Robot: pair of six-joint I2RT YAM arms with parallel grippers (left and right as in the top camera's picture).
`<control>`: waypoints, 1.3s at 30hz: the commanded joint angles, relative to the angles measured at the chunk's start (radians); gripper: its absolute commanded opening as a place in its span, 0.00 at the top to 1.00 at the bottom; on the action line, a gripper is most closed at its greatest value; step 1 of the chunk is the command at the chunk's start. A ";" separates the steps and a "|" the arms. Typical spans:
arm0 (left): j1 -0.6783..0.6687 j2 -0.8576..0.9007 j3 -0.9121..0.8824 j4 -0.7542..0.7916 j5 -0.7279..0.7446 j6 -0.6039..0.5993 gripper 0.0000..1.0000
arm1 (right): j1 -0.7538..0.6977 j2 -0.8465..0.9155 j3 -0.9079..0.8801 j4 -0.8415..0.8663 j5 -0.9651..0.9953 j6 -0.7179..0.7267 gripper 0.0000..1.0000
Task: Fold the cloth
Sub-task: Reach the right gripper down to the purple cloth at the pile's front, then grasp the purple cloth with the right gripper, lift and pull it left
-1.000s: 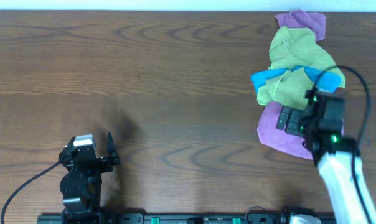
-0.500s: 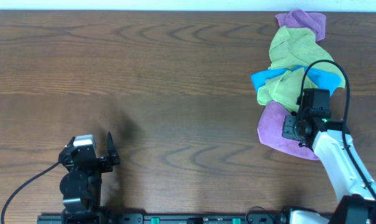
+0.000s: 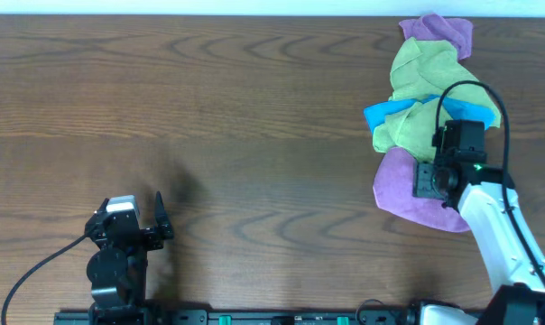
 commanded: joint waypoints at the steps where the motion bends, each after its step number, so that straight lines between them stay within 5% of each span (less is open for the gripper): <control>1: -0.002 -0.005 -0.023 -0.008 -0.014 0.008 0.05 | -0.009 0.021 0.011 -0.019 0.015 -0.095 0.35; 7: -0.002 -0.005 -0.023 -0.008 -0.014 0.008 0.05 | -0.009 0.076 0.010 -0.018 0.006 -0.137 0.39; 9: -0.002 -0.005 -0.023 -0.008 -0.014 0.008 0.05 | -0.009 0.103 0.010 -0.018 0.006 -0.142 0.60; 10: -0.002 -0.005 -0.023 -0.008 -0.014 0.008 0.05 | -0.009 0.117 0.010 -0.017 0.006 -0.142 0.85; 12: -0.002 -0.005 -0.023 -0.008 -0.014 0.008 0.05 | -0.009 0.127 0.010 -0.017 0.006 -0.142 0.99; 20: -0.002 -0.005 -0.023 -0.008 -0.014 0.008 0.05 | -0.006 0.127 0.090 -0.031 -0.033 -0.103 0.99; 30: -0.002 -0.005 -0.023 -0.008 -0.014 0.008 0.05 | 0.081 0.114 0.510 -0.117 -0.200 -0.143 0.99; 39: -0.002 -0.005 -0.023 -0.008 -0.014 0.008 0.05 | 0.313 0.115 0.709 0.263 -0.406 -0.154 0.99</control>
